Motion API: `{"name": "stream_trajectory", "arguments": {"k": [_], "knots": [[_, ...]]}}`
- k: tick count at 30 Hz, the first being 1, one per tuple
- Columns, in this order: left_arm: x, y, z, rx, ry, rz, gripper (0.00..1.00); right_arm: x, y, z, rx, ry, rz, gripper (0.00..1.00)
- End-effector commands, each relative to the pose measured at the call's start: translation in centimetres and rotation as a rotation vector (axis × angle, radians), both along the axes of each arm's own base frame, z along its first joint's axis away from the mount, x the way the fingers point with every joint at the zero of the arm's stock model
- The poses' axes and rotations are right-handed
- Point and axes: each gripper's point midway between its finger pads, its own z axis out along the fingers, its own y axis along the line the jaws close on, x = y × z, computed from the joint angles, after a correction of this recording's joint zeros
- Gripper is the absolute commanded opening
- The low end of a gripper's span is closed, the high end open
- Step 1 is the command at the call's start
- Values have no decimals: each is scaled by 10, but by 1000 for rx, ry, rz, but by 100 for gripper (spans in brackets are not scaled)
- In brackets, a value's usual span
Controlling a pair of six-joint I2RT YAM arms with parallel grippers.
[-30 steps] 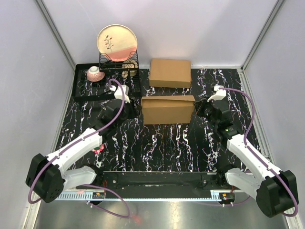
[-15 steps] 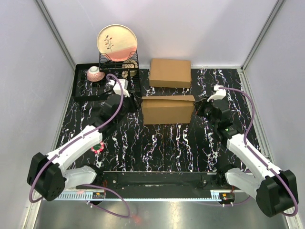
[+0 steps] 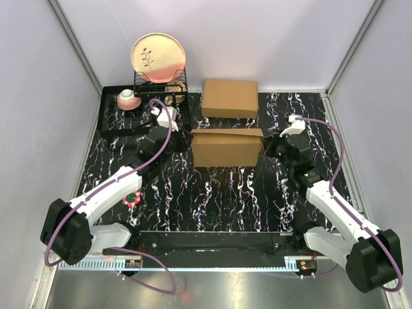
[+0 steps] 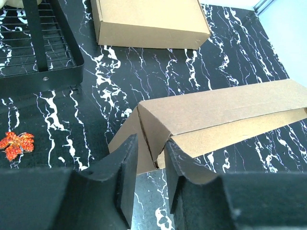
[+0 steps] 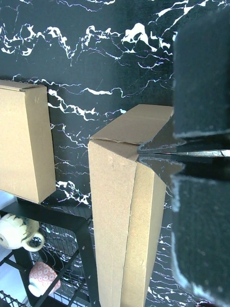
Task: Fold the paper box
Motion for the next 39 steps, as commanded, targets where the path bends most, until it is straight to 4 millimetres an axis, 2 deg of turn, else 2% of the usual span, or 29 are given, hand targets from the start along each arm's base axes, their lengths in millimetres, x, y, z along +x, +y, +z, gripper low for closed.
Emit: {"name": "stream_trajectory", "arguments": {"k": [1,6,11,17,24,39], "knots": [[13,-3,34,-37,-96,-2,28,-15,-5,-40,-48,155,0,0],[14,-6,32,-37,-94,-15,17,-16,-4,-41,-49,156,3,0],[12,-11,26,-49,-84,-39,0,-17,-4,-40,-42,155,4,0],[7,-14,8,-67,-54,-52,0,-19,-4,-40,-39,158,6,0],[-1,-17,-13,-66,-23,-59,0,-22,-6,-51,-47,178,4,0],[-19,-16,-75,-27,98,-29,0,-30,-10,-69,-66,210,-4,0]]}}
